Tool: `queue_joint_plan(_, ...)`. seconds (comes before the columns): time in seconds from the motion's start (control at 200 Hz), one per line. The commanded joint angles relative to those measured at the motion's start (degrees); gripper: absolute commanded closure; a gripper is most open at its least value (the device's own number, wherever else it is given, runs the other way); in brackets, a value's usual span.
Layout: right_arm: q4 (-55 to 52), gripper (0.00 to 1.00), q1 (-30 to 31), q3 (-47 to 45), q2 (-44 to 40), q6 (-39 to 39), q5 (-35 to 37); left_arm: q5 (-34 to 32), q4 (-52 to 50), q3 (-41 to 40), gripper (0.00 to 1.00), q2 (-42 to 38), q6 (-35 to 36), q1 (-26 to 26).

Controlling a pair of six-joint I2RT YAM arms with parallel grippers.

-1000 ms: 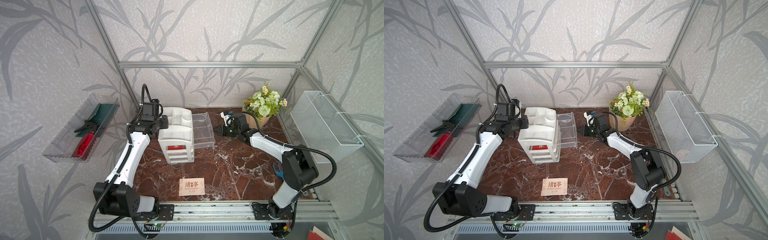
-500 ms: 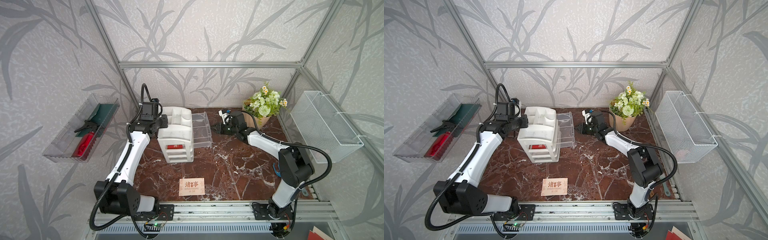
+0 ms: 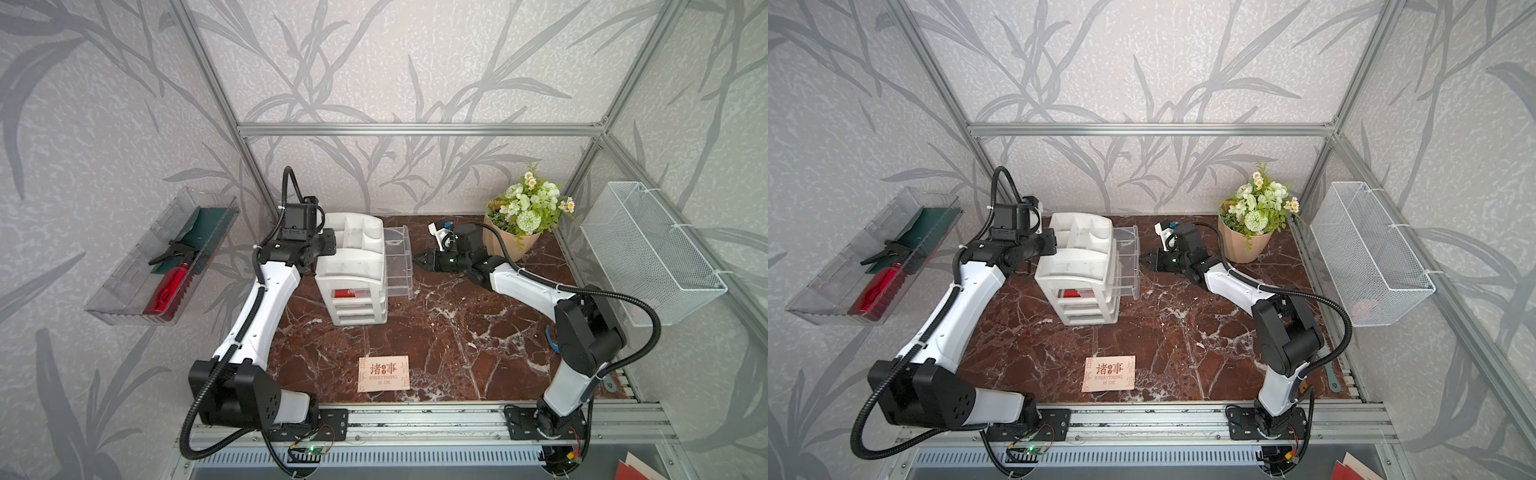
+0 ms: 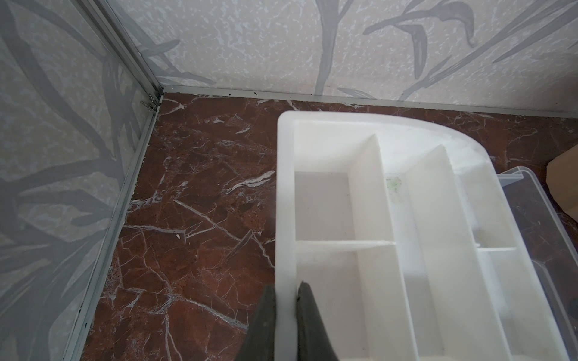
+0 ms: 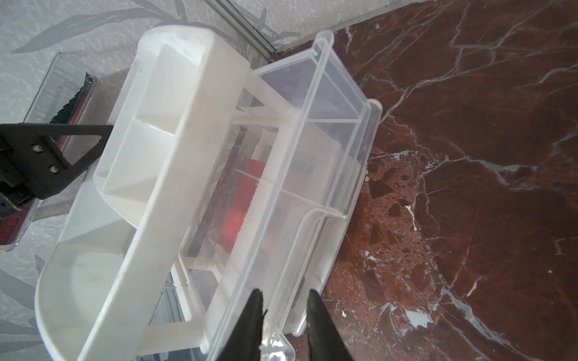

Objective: Take the postcards out of the drawer
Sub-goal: Close the drawer in the storage box.

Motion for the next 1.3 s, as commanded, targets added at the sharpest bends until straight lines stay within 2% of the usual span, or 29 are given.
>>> queue_joint_plan(0.0, 1.1, 0.74, 1.0, 0.4, -0.8, 0.0, -0.7, 1.3, -3.0, -0.6, 0.95, 0.4, -0.2, 0.0)
queue_joint_plan(0.425, 2.0, 0.74, 4.1, 0.6, -0.3, 0.2, 0.4, 2.8, -2.3, -1.8, 0.95, -0.4, -0.2, 0.0)
queue_joint_plan(1.0, 2.0, 0.74, 9.1, 11.3, 9.2, 3.0, -0.9, 5.9, -2.1, -1.2, 0.96, 1.2, -0.3, 0.0)
queue_joint_plan(1.2, 3.6, 0.74, 10.8, 13.2, 12.4, 4.9, -2.4, 6.3, -1.7, -2.1, 0.96, 1.7, -0.4, 0.0)
queue_joint_plan(1.295, 3.9, 0.73, 10.6, 11.6, 11.7, 4.4, -0.9, 6.1, -0.6, -2.8, 0.96, 1.4, -0.7, 0.0)
